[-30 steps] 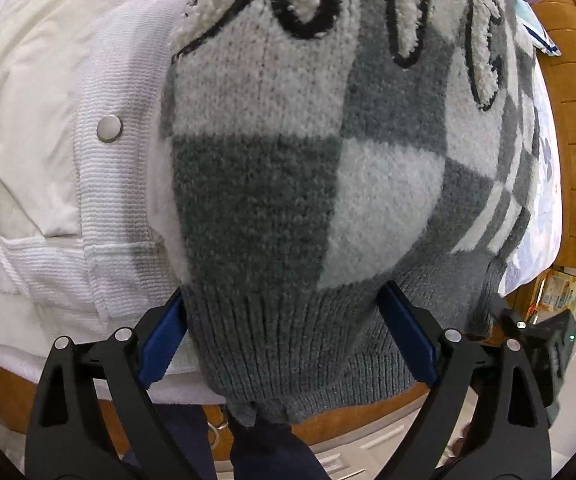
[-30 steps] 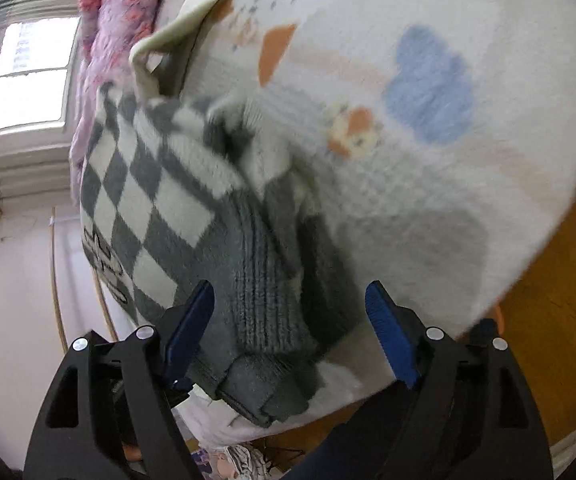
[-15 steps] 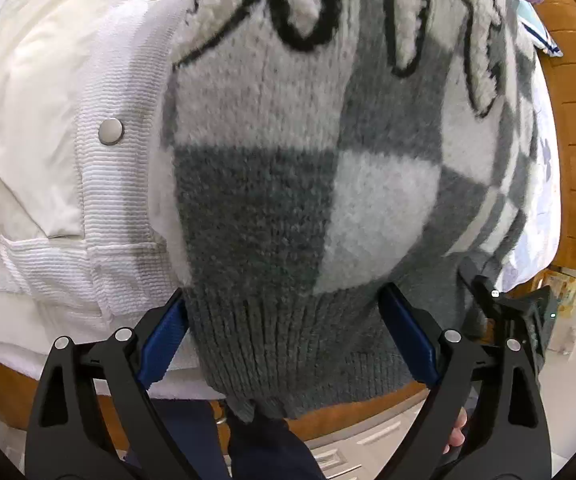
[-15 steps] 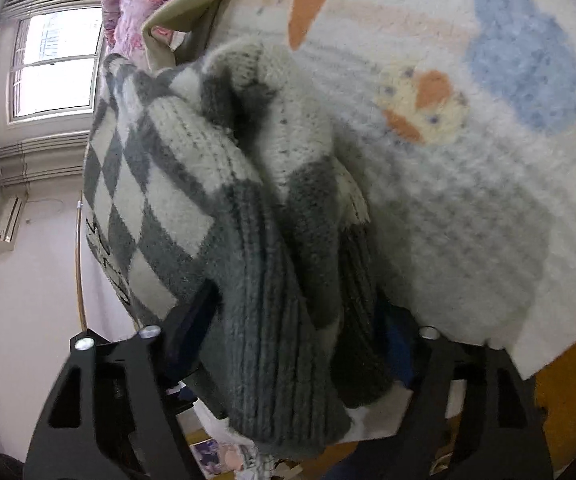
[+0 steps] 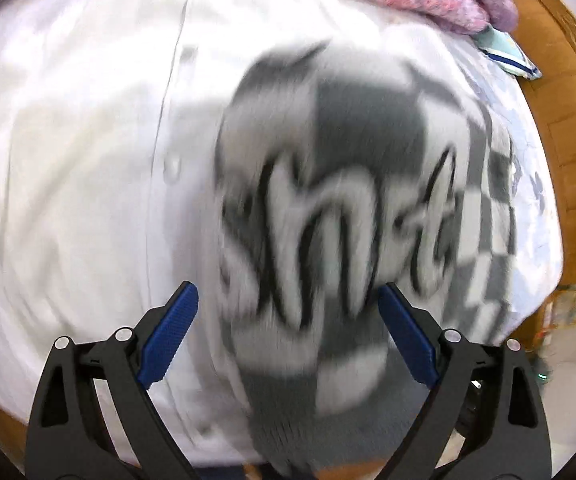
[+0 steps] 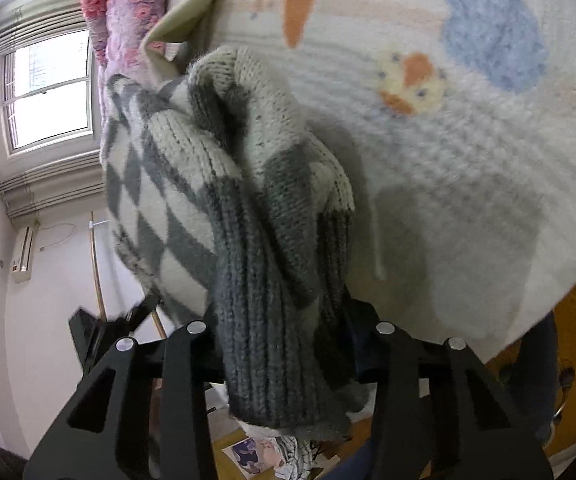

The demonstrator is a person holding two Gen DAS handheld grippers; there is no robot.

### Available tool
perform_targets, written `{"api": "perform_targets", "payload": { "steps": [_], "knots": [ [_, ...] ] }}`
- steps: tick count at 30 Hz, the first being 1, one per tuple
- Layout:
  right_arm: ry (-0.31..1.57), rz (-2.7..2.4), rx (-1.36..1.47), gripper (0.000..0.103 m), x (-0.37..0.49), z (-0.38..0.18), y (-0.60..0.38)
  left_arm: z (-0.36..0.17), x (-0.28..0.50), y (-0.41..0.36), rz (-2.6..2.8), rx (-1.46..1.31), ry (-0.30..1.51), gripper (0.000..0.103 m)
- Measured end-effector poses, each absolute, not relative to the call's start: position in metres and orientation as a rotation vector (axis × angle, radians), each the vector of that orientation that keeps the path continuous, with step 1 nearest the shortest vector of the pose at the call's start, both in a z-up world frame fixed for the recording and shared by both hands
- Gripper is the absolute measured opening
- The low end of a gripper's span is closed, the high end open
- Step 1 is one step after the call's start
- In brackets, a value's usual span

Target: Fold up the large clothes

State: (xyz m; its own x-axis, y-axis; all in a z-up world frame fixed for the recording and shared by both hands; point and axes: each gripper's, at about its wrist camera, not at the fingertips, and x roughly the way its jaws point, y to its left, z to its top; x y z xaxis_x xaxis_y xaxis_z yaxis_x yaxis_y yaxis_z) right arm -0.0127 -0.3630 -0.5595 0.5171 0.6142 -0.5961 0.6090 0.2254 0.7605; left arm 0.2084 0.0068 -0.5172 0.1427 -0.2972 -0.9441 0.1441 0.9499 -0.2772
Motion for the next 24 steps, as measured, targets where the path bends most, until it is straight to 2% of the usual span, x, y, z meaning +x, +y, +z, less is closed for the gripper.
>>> {"api": "perform_targets", "payload": {
  "steps": [2, 4, 6, 8, 10, 12, 15, 24],
  "knots": [
    [1.139, -0.004, 1.415, 0.039, -0.009, -0.560, -0.362, -0.525, 0.222, -0.002, -0.366, -0.085, 1.396, 0.093],
    [1.147, -0.045, 1.421, 0.042, -0.010, -0.571, -0.363, -0.534, 0.231, -0.008, -0.405, -0.070, 1.408, 0.099],
    [1.152, -0.064, 1.428, 0.048, -0.009, -0.581, -0.364, -0.547, 0.239, -0.009, -0.467, -0.114, 1.432, 0.099],
    [1.150, -0.078, 1.448, 0.049, -0.008, -0.586, -0.364, -0.557, 0.243, -0.005, -0.485, -0.176, 1.456, 0.099],
    [1.178, -0.098, 1.384, 0.043, -0.004, -0.575, -0.363, -0.560, 0.242, -0.003, -0.495, -0.245, 1.463, 0.094],
    [1.197, -0.109, 1.312, 0.038, 0.003, -0.552, -0.356, -0.555, 0.240, 0.001, -0.507, -0.230, 1.437, 0.082],
    [1.167, -0.113, 1.246, 0.035, 0.008, -0.514, -0.355, -0.549, 0.238, 0.013, -0.517, -0.301, 1.438, 0.073],
    [1.114, -0.085, 0.959, 0.033, 0.039, -0.426, -0.384, -0.532, 0.213, 0.004, -0.564, -0.403, 1.385, 0.070]
  ]
}}
